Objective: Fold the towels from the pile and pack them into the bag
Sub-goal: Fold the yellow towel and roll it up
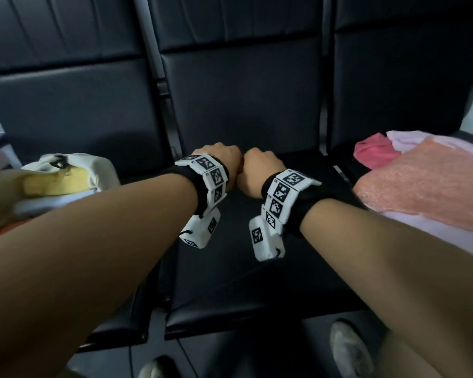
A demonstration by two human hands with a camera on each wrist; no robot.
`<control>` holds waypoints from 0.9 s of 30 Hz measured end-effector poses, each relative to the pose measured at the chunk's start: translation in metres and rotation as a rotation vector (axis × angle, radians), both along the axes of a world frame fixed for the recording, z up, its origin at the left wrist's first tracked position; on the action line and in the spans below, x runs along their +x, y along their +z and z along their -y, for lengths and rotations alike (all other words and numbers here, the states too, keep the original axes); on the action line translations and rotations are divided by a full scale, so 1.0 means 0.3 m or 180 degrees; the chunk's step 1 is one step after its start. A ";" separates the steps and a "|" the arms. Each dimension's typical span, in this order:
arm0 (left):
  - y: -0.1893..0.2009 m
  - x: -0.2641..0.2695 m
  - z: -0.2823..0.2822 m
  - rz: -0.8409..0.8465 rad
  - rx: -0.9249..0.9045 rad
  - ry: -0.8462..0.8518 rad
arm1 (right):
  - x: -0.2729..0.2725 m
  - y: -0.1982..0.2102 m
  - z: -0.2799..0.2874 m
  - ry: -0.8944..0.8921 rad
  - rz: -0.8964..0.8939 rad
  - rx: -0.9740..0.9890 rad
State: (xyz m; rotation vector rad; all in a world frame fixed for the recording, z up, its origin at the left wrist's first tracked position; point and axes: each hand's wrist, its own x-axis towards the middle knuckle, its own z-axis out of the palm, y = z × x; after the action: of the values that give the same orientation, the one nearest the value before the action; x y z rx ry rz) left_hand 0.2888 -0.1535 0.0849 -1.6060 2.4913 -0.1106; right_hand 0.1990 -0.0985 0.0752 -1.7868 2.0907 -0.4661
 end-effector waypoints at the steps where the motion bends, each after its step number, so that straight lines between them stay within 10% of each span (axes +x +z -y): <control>1: 0.002 0.015 0.004 -0.0003 -0.0022 0.0053 | 0.011 -0.001 0.006 0.0022 0.0025 -0.0032; 27: 0.091 0.531 -0.183 -0.0230 -0.0449 0.0706 | 0.493 0.118 -0.083 0.0853 -0.0142 -0.0514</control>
State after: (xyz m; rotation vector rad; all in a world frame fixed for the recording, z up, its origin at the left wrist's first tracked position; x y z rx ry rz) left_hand 0.4481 -0.0987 0.1121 -1.9642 2.3841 -0.2061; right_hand 0.3468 -0.0738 0.1106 -2.1499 1.8480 -0.5363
